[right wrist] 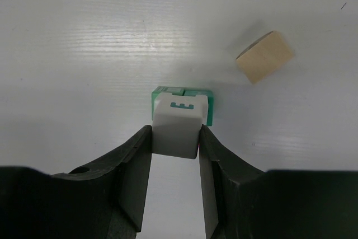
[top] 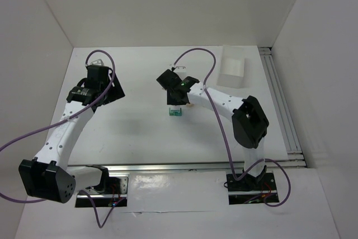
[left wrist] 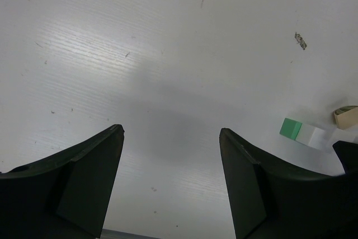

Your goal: Build the wood block tower

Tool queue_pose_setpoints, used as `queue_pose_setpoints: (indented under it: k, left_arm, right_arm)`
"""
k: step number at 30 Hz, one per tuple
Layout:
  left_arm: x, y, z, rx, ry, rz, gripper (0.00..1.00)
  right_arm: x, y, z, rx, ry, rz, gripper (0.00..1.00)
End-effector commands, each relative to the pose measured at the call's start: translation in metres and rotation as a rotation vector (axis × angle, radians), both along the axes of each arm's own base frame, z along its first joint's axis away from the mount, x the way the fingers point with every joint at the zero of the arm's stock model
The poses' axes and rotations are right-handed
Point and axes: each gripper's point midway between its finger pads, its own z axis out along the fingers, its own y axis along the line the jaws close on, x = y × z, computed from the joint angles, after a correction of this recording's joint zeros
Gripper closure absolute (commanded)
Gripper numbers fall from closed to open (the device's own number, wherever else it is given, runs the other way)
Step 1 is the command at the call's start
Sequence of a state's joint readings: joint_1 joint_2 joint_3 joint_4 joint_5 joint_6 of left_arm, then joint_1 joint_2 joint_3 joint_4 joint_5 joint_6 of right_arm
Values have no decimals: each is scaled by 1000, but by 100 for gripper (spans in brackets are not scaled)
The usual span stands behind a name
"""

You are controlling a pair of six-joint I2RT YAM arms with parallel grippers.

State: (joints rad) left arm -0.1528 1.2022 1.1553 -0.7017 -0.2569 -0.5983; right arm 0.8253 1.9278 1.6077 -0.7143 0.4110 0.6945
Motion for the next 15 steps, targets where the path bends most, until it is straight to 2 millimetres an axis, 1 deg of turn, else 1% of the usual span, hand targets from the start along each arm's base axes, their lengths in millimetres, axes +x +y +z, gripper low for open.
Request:
queue_pose_setpoints:
  k: [1, 4, 5, 8, 9, 15]
  left_arm:
    - [1, 1, 5, 1, -27, -5, 18]
    - [0, 1, 7, -1, -36, -5, 18]
    - [0, 1, 7, -1, -36, -5, 18]
    - [0, 2, 7, 6, -35, -11, 18]
    - [0, 2, 7, 6, -35, -11, 18]
    - [0, 2, 7, 6, -35, -11, 18]
  right_arm:
    - [-3, 7, 6, 22, -24, -4, 69]
    - [-3, 7, 6, 22, -24, -4, 69]
    - [-3, 7, 1, 14, -17, -4, 69]
    - [-3, 7, 1, 14, -17, -4, 68]
    - [-4, 5, -6, 1, -5, -4, 68]
    - [-4, 5, -6, 0, -5, -4, 68]
